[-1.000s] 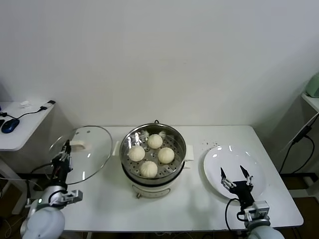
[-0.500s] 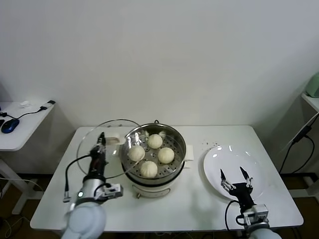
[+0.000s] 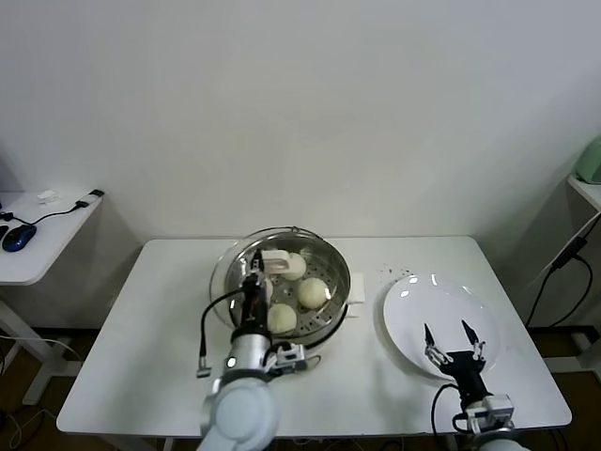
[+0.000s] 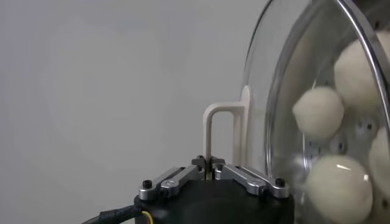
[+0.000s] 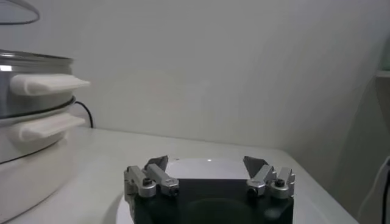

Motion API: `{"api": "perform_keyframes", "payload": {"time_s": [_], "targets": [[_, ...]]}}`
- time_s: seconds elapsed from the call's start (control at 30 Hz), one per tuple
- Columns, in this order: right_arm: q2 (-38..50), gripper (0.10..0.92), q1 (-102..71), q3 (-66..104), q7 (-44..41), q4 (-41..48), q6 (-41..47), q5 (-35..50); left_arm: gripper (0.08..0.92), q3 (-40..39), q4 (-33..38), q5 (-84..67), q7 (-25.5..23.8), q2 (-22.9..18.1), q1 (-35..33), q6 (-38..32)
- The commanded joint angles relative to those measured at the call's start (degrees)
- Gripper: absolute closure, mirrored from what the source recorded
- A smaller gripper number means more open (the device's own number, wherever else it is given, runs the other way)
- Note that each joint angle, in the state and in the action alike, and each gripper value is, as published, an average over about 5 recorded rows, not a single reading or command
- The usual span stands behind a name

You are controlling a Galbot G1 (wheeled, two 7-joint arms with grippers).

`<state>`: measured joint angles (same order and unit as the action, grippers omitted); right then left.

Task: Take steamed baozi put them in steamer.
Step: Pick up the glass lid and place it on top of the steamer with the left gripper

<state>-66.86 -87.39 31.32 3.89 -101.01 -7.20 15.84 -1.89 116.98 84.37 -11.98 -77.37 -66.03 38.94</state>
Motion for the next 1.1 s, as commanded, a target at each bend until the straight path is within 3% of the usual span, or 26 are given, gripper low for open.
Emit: {"api": "perform_keyframes", "payload": {"time_s": [0.03, 1.1], "targets": [[-0.9, 0.203, -0.4, 1.5, -0.3, 0.8, -1.6, -0.2, 0.861, -6.4, -5.1, 5.6, -2.0, -6.5, 3.8, 2.6], [-3.1, 0.202, 1.0, 1.7, 1.3, 1.4, -4.0, -2.6, 0.861, -1.7, -12.8, 8.4, 1.8, -8.1, 2.7, 1.2]]}}
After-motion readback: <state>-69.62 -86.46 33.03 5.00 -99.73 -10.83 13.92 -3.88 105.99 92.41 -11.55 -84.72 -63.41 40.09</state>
